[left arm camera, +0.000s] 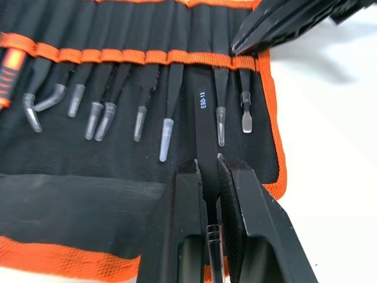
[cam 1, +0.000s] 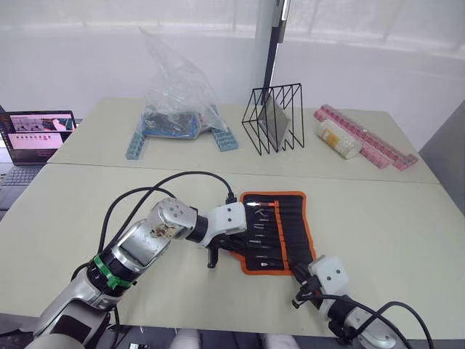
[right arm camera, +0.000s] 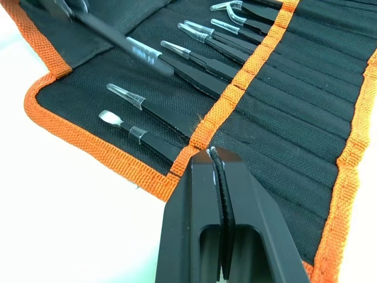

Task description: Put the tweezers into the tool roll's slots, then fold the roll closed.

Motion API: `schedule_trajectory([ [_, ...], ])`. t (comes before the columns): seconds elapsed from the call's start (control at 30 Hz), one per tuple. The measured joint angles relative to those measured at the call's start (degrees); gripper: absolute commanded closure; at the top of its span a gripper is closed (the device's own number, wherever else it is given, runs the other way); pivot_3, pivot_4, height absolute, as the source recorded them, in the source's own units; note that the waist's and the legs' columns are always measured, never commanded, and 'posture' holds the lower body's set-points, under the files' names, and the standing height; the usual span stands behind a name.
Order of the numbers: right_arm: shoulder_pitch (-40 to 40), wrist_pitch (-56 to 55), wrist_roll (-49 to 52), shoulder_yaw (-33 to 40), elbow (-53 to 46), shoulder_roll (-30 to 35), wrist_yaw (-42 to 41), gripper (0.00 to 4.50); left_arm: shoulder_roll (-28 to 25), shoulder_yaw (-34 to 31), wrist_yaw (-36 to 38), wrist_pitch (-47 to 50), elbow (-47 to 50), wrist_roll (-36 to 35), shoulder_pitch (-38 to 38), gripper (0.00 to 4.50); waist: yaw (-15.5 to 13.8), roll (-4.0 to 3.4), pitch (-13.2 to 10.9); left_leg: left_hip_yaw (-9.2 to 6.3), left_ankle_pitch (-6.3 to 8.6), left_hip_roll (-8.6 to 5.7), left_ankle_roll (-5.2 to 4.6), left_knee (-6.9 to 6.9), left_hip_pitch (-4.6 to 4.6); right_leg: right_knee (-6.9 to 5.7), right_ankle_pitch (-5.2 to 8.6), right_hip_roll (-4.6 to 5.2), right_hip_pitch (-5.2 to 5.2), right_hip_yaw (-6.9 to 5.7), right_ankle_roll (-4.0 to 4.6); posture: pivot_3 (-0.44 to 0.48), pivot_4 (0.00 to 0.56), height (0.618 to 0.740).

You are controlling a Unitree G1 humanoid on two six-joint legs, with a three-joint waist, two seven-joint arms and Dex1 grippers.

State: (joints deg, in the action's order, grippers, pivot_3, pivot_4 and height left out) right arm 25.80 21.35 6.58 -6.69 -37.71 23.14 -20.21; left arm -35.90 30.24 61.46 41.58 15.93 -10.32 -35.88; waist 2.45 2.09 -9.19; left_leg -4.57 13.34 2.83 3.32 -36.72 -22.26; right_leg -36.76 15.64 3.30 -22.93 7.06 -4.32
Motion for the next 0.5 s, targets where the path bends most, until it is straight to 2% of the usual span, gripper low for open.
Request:
schedule_trajectory([
  [0.23,0.2,0.0,-0.8,-0.5,-0.2,-0.4,0.7,4.5,-0.1,2.4,0.5,-0.5,-1.1,3.3,-2.0,4.48,0.0,0.0,0.0,0.0,0.0,0.0,0.0,0.0,0.0,-0.01,0.0,0.0,-0.01,0.0,0.0,0.0,0.15,0.718],
  [0.5,0.9,0.0,-1.0,-0.9,-0.7,-0.9,1.6,4.5,2.9,5.7,1.8,-2.5,-4.3,6.2,-5.7,4.48,-0.1,0.0,0.0,0.0,0.0,0.0,0.0,0.0,-0.02,-0.02,0.0,-0.01,-0.01,0.0,0.0,0.0,0.15,0.718],
])
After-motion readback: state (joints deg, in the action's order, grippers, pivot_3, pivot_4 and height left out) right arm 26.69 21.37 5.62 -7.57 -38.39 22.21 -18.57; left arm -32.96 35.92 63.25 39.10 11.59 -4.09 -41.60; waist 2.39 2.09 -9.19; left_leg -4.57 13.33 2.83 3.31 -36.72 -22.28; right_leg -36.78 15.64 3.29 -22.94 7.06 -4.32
